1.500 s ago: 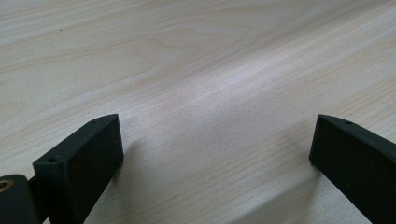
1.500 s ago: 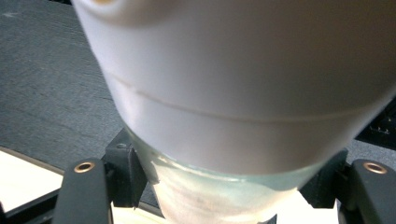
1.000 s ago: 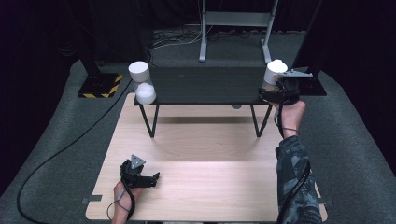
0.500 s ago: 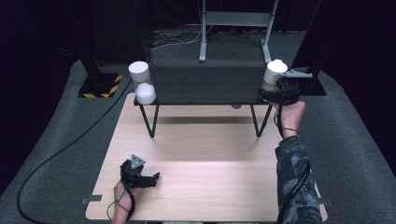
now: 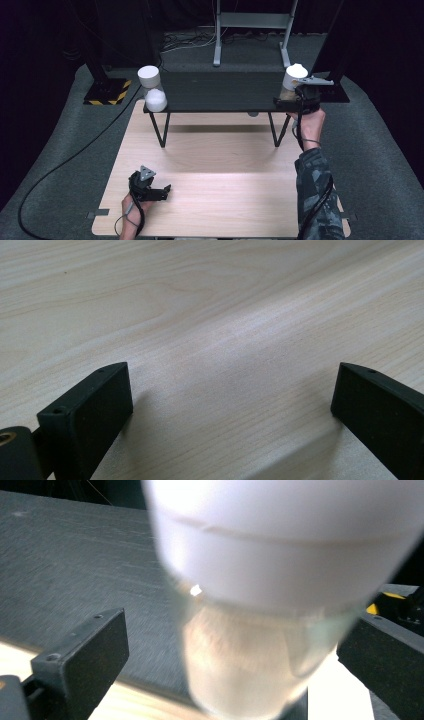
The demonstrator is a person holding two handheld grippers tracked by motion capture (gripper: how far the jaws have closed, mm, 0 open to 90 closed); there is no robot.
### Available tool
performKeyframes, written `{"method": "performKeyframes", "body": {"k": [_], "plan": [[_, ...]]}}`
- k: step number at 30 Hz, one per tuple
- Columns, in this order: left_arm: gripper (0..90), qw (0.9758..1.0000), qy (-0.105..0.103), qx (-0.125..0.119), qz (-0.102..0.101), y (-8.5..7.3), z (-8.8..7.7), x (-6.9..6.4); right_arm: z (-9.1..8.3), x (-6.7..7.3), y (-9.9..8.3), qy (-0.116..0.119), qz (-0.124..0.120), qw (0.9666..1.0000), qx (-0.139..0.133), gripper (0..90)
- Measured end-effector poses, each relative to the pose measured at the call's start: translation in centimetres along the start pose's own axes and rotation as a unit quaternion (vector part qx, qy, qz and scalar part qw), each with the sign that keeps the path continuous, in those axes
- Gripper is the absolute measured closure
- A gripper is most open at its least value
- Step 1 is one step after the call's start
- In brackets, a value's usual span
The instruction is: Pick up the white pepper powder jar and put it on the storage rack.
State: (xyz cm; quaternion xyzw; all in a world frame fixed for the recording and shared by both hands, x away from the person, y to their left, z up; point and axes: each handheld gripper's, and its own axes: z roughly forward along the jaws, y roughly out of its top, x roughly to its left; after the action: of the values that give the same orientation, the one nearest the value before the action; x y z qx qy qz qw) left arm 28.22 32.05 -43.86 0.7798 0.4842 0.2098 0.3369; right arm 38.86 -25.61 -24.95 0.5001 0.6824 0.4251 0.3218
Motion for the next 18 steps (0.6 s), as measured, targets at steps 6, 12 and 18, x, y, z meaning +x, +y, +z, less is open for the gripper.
{"method": "performKeyframes", "body": {"k": [6,12,18], "plan": [[3.1,1.0000,-0.001,0.000,0.000,0.0,0.0,0.0,-2.6,1.3,-2.6,0.002,-0.023,0.9997,0.002,0.0],[3.2,1.0000,0.000,-0.001,0.000,0.0,0.0,0.0,-4.5,2.0,-9.3,0.009,-0.026,0.9996,0.006,0.0],[3.2,1.0000,0.001,-0.003,-0.001,-0.1,0.0,-0.1,-4.8,1.6,-17.4,0.023,0.006,0.9989,0.040,0.0]]}}
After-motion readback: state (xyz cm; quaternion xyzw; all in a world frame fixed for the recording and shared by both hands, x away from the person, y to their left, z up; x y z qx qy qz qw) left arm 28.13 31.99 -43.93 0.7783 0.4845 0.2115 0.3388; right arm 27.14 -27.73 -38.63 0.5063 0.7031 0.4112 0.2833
